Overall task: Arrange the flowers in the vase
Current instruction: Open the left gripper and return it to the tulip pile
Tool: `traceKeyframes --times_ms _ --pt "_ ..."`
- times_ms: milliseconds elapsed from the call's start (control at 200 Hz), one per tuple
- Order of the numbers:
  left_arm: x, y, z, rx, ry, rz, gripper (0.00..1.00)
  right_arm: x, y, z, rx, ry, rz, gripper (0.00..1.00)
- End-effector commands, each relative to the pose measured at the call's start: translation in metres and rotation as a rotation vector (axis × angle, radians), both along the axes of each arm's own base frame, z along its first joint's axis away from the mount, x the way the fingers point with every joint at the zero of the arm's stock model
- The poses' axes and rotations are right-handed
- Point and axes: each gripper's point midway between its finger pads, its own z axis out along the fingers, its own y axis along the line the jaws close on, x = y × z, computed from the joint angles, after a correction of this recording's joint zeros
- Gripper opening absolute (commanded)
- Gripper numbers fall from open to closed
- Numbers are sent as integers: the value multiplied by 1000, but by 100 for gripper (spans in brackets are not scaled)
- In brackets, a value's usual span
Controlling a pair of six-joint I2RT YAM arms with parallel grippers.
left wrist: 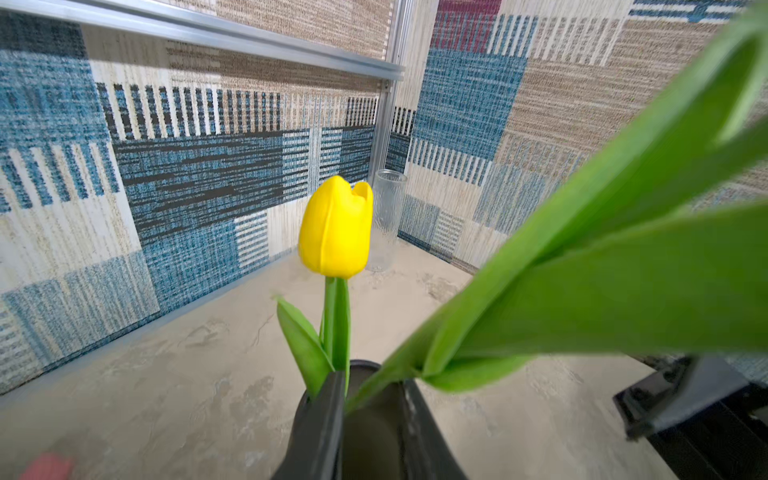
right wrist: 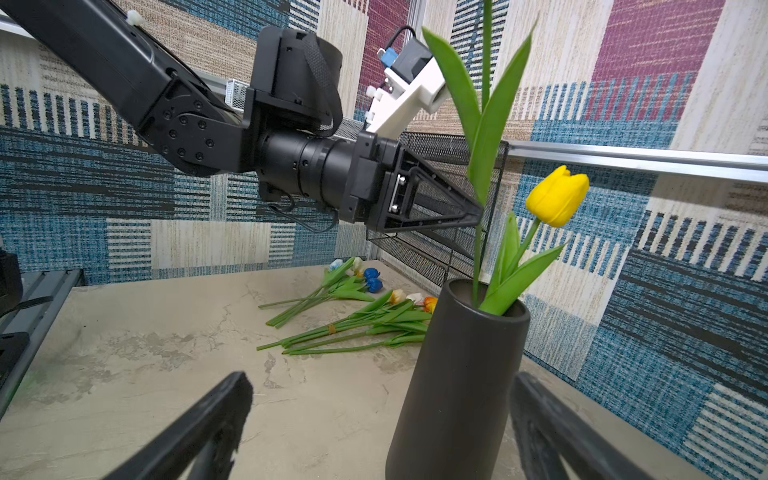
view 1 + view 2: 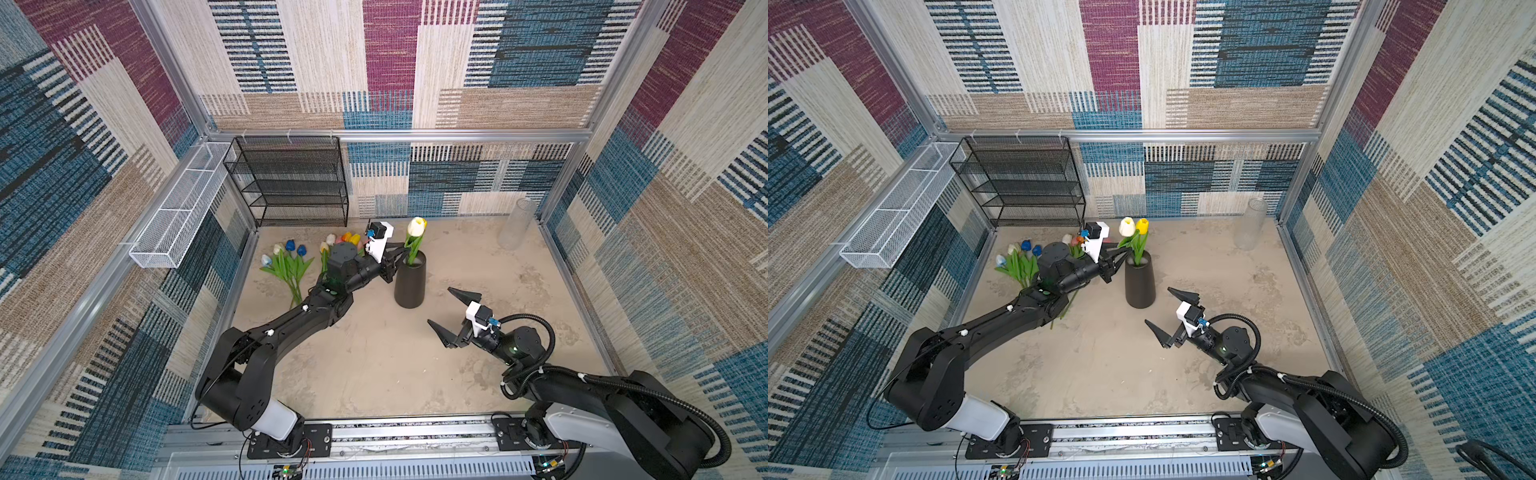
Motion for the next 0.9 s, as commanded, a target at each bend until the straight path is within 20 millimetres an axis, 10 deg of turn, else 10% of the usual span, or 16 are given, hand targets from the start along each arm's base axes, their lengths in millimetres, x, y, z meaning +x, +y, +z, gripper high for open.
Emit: traceKeyframes --times_ms 0,491,891 --pt "-1 4 -9 55 28 15 19 -1 1 7 14 -24 8 100" --pt "3 13 -9 158 140 72 27 0 2 7 13 -20 10 100" --pt "5 73 8 209 151 335 38 -1 2 7 11 -22 15 100"
